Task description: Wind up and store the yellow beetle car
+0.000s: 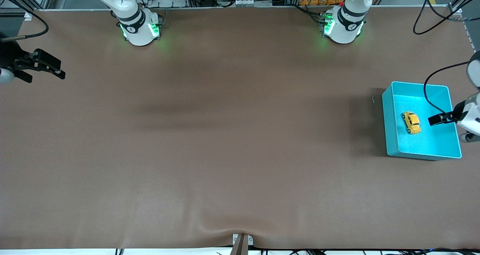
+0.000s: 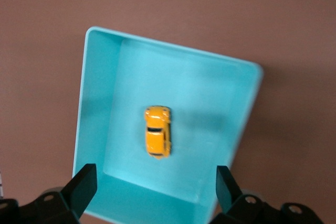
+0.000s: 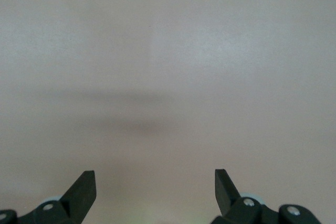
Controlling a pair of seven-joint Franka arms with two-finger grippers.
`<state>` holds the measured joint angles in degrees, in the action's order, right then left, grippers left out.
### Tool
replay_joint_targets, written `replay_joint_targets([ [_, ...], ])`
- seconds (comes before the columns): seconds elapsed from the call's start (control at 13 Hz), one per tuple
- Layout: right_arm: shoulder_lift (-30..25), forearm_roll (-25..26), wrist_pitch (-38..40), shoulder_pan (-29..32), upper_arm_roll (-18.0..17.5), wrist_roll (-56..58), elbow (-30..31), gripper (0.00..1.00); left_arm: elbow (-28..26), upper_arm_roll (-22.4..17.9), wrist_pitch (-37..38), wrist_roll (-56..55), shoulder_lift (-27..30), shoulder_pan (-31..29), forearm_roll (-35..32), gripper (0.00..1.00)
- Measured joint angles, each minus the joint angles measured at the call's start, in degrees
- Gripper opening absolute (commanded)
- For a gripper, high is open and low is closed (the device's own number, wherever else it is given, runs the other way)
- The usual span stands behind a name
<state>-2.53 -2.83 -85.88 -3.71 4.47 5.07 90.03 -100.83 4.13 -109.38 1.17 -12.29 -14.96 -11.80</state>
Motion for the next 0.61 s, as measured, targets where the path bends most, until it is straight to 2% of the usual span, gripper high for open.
replay_joint_targets([
  [0.23,0.00,0.00,-0.01,0.00,0.01,0.00,0.00,1.00,7.90,5.05,11.13,-0.08,2.58,1.57,3.01,1.00],
  [0.38,0.00,0.00,-0.01,0.00,-0.02,0.00,0.00,1.00,11.04,7.61,14.02,-0.15,3.80,1.96,4.89,1.00],
  [0.61,0.00,0.00,-0.01,-0.01,-0.04,0.00,0.00,1.00,12.74,9.55,16.66,-0.19,6.54,3.60,6.96,1.00],
])
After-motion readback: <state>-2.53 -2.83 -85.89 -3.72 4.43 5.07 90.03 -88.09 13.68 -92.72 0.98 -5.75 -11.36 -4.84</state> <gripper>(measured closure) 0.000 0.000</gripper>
